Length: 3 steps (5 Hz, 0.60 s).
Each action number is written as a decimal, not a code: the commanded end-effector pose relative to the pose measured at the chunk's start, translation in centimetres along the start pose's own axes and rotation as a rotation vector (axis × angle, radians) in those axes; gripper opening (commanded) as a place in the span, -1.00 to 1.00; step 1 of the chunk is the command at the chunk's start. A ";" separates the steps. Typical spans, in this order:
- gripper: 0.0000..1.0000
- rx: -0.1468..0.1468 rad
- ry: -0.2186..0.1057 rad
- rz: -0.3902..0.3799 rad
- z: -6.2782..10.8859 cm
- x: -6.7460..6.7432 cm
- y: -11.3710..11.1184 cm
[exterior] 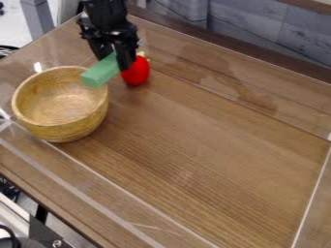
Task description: Put the green stick in the brown bowl
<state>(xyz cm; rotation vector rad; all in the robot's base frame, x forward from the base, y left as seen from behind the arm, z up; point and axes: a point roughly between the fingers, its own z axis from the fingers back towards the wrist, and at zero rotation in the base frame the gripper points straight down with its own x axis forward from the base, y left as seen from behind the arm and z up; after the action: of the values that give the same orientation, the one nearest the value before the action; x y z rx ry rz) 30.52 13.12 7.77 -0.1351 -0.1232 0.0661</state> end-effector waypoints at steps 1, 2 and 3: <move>-1.00 0.033 -0.072 0.014 3.3 1.6 -0.4; -1.00 0.025 -0.069 -0.002 2.6 1.8 -0.8; -1.00 0.020 -0.065 -0.019 1.7 1.9 -1.0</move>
<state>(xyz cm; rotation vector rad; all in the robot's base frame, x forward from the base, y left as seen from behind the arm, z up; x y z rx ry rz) 31.82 12.46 8.60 -0.1277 -0.1508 0.0612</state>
